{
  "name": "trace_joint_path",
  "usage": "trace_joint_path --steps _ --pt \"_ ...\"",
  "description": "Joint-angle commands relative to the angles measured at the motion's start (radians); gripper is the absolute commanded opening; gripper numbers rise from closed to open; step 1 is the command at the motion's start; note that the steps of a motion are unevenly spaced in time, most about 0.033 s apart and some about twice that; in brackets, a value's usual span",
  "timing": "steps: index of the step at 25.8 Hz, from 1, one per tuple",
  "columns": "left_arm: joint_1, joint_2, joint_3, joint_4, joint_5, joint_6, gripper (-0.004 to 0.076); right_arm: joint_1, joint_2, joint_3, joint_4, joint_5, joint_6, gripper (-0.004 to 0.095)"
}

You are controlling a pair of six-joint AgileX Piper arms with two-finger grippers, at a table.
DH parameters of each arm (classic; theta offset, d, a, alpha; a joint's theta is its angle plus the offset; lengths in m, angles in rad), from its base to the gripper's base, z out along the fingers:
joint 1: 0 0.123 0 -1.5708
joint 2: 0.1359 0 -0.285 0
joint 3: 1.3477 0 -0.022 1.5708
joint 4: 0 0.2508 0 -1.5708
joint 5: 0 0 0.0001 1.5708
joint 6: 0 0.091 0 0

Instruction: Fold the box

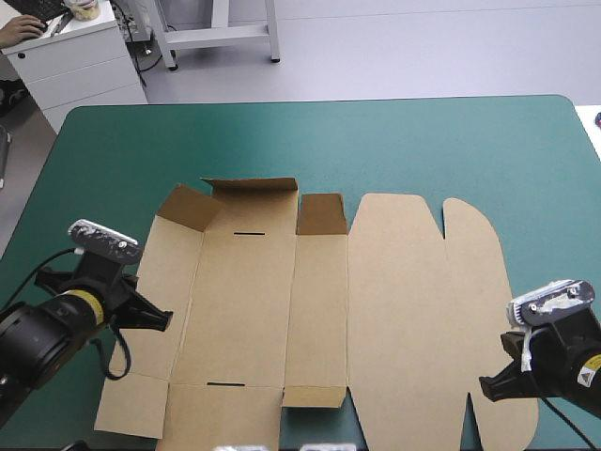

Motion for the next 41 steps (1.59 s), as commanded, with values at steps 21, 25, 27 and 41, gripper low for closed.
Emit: trace_joint_path --steps 21,25,27,41 --pt "0.379 0.42 -0.399 -0.652 0.082 0.627 0.0016 -0.006 -0.027 0.029 0.01 0.005 0.002 -0.002" --pt "0.578 0.432 -0.401 -0.758 0.175 0.719 0.0016 -0.006 -0.027 0.031 0.01 0.0 -0.005 -0.002" --pt "0.67 0.432 -0.401 -0.766 0.22 0.75 0.0016 -0.006 -0.027 0.031 0.01 -0.002 -0.01 -0.002" --pt "1.24 0.458 -0.401 -0.99 0.148 0.723 0.002 -0.006 -0.027 0.031 -0.045 -0.024 -0.062 -0.002"
